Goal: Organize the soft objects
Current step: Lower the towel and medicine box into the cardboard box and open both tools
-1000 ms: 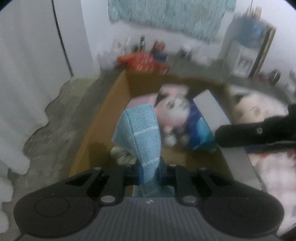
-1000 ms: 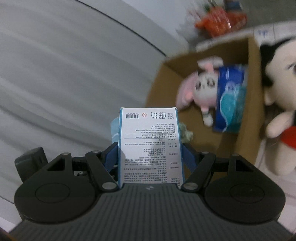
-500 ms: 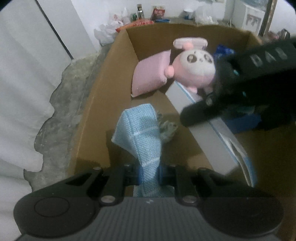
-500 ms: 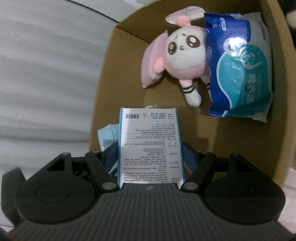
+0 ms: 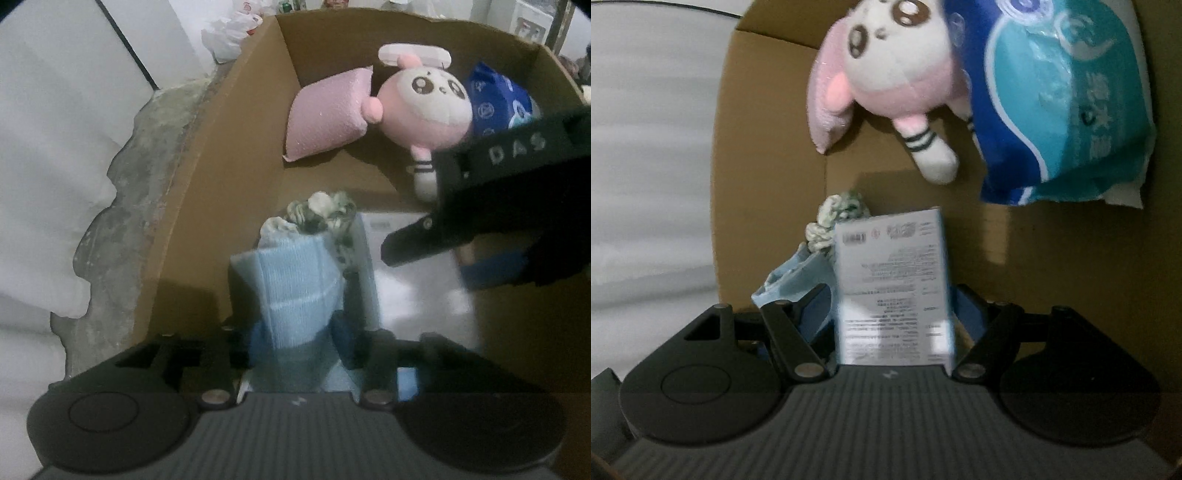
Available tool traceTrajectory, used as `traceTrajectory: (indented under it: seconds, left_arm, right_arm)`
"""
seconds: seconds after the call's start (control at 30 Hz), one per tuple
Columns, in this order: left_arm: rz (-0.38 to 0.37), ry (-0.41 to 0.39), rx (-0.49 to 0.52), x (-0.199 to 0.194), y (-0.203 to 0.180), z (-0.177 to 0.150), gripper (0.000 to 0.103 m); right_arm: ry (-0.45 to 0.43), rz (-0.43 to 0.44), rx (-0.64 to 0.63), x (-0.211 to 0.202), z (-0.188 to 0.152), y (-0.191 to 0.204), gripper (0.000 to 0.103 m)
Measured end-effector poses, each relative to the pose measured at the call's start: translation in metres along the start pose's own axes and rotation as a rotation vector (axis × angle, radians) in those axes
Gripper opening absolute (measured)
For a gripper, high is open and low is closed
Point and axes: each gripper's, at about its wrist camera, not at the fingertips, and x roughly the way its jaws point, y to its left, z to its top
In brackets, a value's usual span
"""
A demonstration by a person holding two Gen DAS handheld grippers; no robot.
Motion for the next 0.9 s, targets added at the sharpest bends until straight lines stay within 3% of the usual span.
traceTrajectory:
  seconds: [0.13,0.43,0.53,0.77,0.9]
  left_arm:
    - [-0.005,-0.021,-0.005,-0.008,0.003,0.0,0.06]
    - [-0.022,-0.045,0.01,-0.023,0.0,-0.004,0.068]
    - [-0.029,-0.06,0.013,-0.029,-0.002,-0.007,0.074]
    - [-0.046,-0.151,-0.003,-0.065,-0.006,-0.015,0.082]
    - [-0.083,-0.234,-0.013,-0.101,-0.011,-0.026,0.087]
  right_arm:
    - [0.018,0.005,0.021,0.006,0.001,-0.008,0.074]
    - [0.079,0.034,0.023,0.027,0.003,-0.013,0.075]
    - [0.076,0.015,0.015,0.022,0.002,-0.01,0.079]
    - [0.0,0.02,-0.1,-0.028,-0.011,0.008,0.082]
    - [-0.062,0.127,-0.175,-0.081,-0.028,0.008,0.085]
